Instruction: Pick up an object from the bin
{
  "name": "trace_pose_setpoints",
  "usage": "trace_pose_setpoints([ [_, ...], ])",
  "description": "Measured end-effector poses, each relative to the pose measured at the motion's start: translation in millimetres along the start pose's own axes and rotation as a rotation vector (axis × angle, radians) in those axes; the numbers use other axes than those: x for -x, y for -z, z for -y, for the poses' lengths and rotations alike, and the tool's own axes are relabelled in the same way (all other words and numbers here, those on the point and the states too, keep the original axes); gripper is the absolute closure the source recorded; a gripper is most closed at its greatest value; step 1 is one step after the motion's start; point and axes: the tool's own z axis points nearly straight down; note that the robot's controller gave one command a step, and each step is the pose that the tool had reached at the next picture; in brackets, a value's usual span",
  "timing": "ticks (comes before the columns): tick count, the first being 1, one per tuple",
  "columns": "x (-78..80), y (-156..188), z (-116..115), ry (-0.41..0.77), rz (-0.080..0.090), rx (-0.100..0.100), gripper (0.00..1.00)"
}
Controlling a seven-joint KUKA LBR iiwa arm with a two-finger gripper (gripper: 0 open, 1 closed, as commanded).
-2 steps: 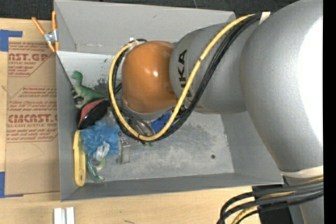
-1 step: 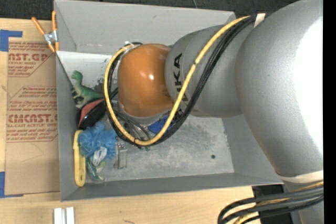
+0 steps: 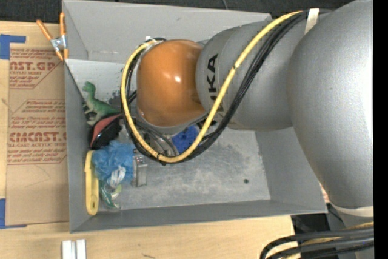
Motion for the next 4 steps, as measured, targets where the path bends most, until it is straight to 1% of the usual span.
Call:
trace_pose_setpoints([
  [1, 4.1, -58.7, 2.9, 0.225, -0.008, -0.001, 0.00],
  [2, 8.0, -95.9, 4.3, 0.221, 0.009, 0.003, 1.00],
  [4, 10.4, -94.0, 0.1, 0.212, 0.008, 0.002, 1.00],
])
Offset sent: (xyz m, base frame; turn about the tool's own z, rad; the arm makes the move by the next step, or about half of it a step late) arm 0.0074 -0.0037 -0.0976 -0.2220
